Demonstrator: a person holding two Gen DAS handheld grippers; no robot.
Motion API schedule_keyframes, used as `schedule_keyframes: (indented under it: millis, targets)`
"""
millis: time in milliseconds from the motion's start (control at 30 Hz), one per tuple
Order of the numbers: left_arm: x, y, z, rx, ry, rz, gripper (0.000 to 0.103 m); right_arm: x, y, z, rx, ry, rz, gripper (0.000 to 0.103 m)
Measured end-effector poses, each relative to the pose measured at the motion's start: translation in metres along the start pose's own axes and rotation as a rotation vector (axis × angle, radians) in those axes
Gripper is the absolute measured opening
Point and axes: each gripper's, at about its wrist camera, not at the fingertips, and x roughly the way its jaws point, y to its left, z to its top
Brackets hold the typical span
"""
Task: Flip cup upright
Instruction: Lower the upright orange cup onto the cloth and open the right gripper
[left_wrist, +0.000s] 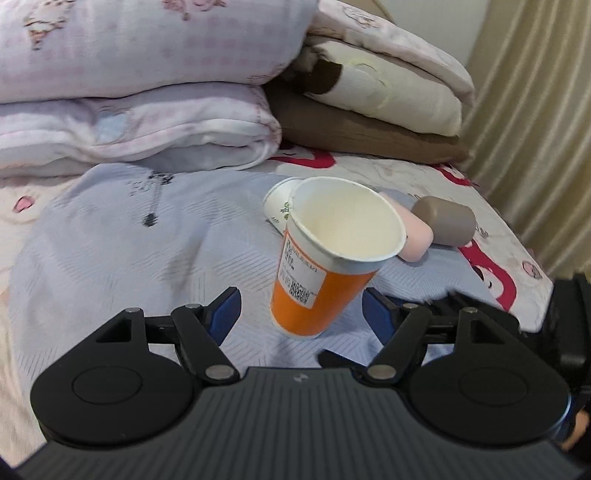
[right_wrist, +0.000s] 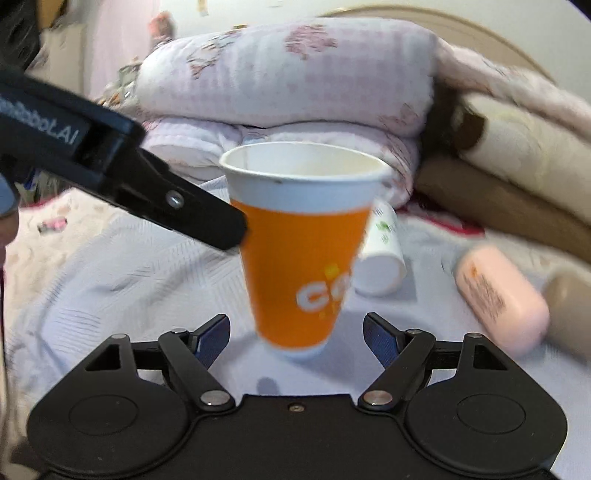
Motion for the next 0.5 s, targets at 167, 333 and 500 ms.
schedule_keyframes:
  millis: [167,333,500]
  targets:
    - [-0.027,-0.017,-0.001,-0.008,0.025,0.106,0.072,-0.041,-0.011,-0.005,0.098,0.025,-0.011,0.083]
    - [-0.057,-0.028,-0.010,-0.048,0.063,0.189,0.072,-0.087,-0.017,0.008,0.101,-0.032,-0.016,0.083]
    - [-0.094,-0.041,-0.011,-0.018,0.079,0.305,0.076,-0.129,-0.018,0.028,0.111,-0.096,-0.068,0.083]
